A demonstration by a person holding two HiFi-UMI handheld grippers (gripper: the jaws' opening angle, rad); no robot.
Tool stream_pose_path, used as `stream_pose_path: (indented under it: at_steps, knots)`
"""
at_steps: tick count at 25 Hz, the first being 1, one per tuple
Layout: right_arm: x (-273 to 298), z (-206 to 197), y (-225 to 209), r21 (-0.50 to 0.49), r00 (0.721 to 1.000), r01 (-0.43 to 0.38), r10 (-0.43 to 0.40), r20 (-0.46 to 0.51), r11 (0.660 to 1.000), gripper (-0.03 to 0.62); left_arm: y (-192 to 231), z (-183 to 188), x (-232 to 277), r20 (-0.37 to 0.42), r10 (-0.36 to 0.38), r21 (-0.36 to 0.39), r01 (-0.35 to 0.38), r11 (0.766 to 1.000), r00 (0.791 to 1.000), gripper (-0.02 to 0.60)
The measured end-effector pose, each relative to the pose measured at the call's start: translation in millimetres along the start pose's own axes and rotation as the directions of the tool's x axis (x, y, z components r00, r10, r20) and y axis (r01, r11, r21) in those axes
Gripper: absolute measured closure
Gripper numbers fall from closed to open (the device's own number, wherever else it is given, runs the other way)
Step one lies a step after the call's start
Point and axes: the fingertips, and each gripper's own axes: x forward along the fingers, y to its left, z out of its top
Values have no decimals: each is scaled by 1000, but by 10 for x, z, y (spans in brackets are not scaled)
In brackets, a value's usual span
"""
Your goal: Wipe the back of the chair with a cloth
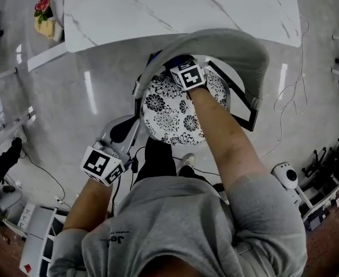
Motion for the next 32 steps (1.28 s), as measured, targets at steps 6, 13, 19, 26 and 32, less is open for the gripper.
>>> stream_pose_path:
  at_steps: [6, 13, 19, 26, 32]
  knots:
    - [-335, -142, -931, 284, 986, 125, -151, 73, 951, 534, -173, 119, 351, -54, -55, 44, 57, 997, 997, 523]
    - [-929, -639, -1697, 603, 934, 212, -341, 108, 769, 534, -433, 147, 750, -153, -148, 108, 166, 980, 977, 523]
    - [-1401, -1150, -1993, 786, 892, 208, -443, 92, 583, 535, -817, 223, 1090, -195, -225, 141, 254, 957, 955, 523]
    - [-1828, -1576, -2027, 905, 840, 175, -539, 68, 387, 536, -1059, 304, 1238, -220, -276, 156, 313, 937, 936, 523]
    - [-1884, -1614, -1902, 899, 881, 135, -466, 84, 416, 536, -1241, 347, 1306, -225, -293, 167, 333, 928, 929, 523]
